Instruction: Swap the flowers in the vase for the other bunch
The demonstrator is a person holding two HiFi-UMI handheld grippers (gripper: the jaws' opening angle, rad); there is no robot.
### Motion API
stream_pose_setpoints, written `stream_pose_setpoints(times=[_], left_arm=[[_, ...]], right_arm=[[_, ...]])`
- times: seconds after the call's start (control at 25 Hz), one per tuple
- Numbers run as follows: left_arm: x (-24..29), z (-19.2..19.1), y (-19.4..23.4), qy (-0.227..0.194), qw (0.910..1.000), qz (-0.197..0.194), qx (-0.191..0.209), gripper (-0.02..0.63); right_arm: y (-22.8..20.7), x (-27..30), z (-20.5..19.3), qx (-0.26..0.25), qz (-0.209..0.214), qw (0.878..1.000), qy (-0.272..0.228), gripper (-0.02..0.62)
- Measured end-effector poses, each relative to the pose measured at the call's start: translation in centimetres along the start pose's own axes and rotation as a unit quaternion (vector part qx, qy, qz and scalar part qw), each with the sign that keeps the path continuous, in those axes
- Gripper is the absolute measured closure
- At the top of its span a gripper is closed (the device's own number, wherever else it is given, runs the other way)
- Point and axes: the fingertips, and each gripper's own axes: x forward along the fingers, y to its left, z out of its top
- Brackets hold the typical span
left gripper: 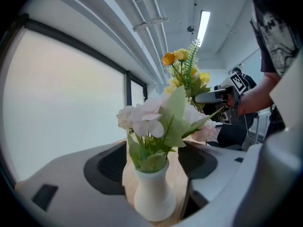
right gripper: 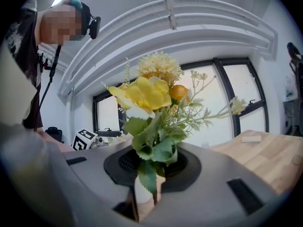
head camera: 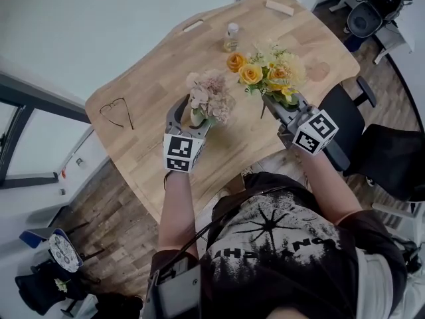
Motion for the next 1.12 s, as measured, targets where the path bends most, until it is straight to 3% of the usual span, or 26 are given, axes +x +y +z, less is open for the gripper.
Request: stream_pose_setpoints(times=[0.16,0.36,0.56,0.88,1.12], left_arm=[[-0.5,0.9,-0.5,-0.013,0.9999,-0.005,0.01,0.277],[-1.0,1.6,-0.8,-0.03,0.9993,0.001,0.022,0.439],[-1.1,1.7,-0.7,-0.036,0.9991,0.006,0.023,0.514],[-1.2,2.2,-0.6,-0.043,0.9987,0.014,0.027,0.543],[-1.6,3.5,0.0,-0.063,0.9978,0.019,0.007,0.546]], right_arm=[[0.5,0.1,-0.1,0.001,0.002,1.0,-0.001,0.514],[0.6,0.2,-0.4,0.004,0.002,1.0,-0.001,0.514],[0.6,0.2,-0.6,0.004,0.001,1.0,0.0,0.514],[0.7,0.2,-0.6,0.004,0.004,1.0,0.001,0.514],[0.5,0.3,-0.4,0.005,0.006,1.0,-0.002,0.514]])
